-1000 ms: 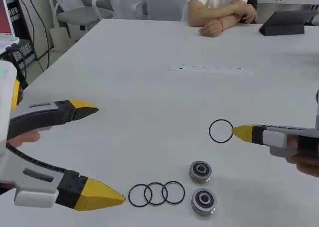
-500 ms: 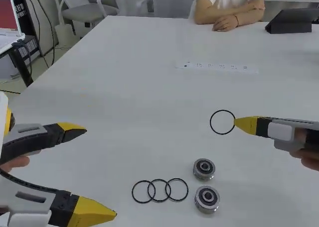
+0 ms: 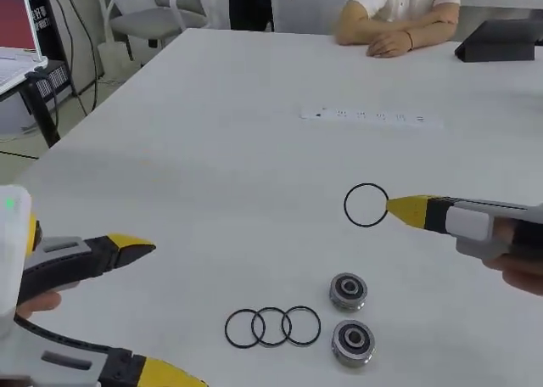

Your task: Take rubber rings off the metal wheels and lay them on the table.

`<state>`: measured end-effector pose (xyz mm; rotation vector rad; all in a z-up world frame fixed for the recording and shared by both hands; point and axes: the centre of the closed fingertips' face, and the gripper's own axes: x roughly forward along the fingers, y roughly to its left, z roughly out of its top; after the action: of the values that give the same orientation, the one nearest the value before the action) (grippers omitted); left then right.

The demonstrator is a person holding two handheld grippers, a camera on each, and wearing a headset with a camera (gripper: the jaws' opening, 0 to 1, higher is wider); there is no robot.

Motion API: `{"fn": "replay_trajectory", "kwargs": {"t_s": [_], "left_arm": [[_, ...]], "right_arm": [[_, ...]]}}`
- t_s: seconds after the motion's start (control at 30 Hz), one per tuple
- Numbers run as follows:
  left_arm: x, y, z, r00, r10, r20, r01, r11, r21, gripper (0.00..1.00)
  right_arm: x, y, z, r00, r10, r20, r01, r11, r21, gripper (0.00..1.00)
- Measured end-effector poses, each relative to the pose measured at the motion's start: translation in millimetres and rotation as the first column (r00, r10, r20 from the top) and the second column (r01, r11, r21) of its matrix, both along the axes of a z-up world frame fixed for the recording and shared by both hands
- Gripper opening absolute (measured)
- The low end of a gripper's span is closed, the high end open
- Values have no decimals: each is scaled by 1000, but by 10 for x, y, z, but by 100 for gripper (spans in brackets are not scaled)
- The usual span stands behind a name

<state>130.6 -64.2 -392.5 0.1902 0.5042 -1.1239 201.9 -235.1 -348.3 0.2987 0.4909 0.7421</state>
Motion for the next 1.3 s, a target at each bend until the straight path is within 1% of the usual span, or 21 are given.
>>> {"fn": "replay_trajectory", "kwargs": {"t_s": [0.13, 0.27, 0.4, 0.6, 0.73, 0.83, 0.9, 0.97, 1.0, 1.1, 1.2, 1.3], "left_arm": [[-25, 5, -37, 1000, -2, -10, 2, 1000, -3, 96], [-39, 28, -85, 1000, 2, -15, -2, 1000, 10, 96], [-63, 32, -102, 1000, 1, -20, -1, 1000, 12, 96], [-75, 24, -102, 1000, 0, -21, 0, 1000, 11, 96], [-78, 15, -93, 1000, 0, -20, 0, 1000, 7, 96], [-87, 6, -94, 1000, -1, -22, 1, 1000, 4, 95], [-95, 0, -97, 1000, 0, -26, 0, 1000, 1, 95], [-102, -2, -100, 1000, 0, -30, 0, 1000, 0, 95], [-104, -3, -100, 1000, 1, -31, -1, 1000, -1, 95], [-102, -1, -97, 1000, 3, -31, -3, 1000, -2, 95], [-105, -2, -98, 999, 2, -33, -2, 1000, -2, 95], [-107, -5, -97, 999, 3, -35, -3, 1000, -4, 95]], "right_arm": [[-36, 104, 15, 1000, 26, 2, -26, 1000, 4, 0], [-77, 192, 2, 999, 52, -1, -52, 999, -1, 0], [-127, 289, -35, 996, 83, -9, -83, 996, -12, 0], [-232, 459, -136, 989, 147, -31, -148, 988, -46, 0], [-309, 581, -198, 981, 190, -46, -193, 979, -62, 0], [-376, 679, -250, 972, 228, -60, -232, 970, -73, 0], [-443, 752, -313, 962, 262, -74, -268, 959, -93, 0], [-480, 795, -347, 957, 279, -81, -287, 953, -103, 0], [-510, 824, -372, 952, 295, -88, -303, 947, -110, 0], [-547, 861, -412, 945, 314, -96, -324, 939, -119, 0], [-592, 885, -480, 935, 337, -112, -351, 927, -136, 0], [-612, 889, -539, 930, 346, -127, -362, 920, -147, 0]]}}
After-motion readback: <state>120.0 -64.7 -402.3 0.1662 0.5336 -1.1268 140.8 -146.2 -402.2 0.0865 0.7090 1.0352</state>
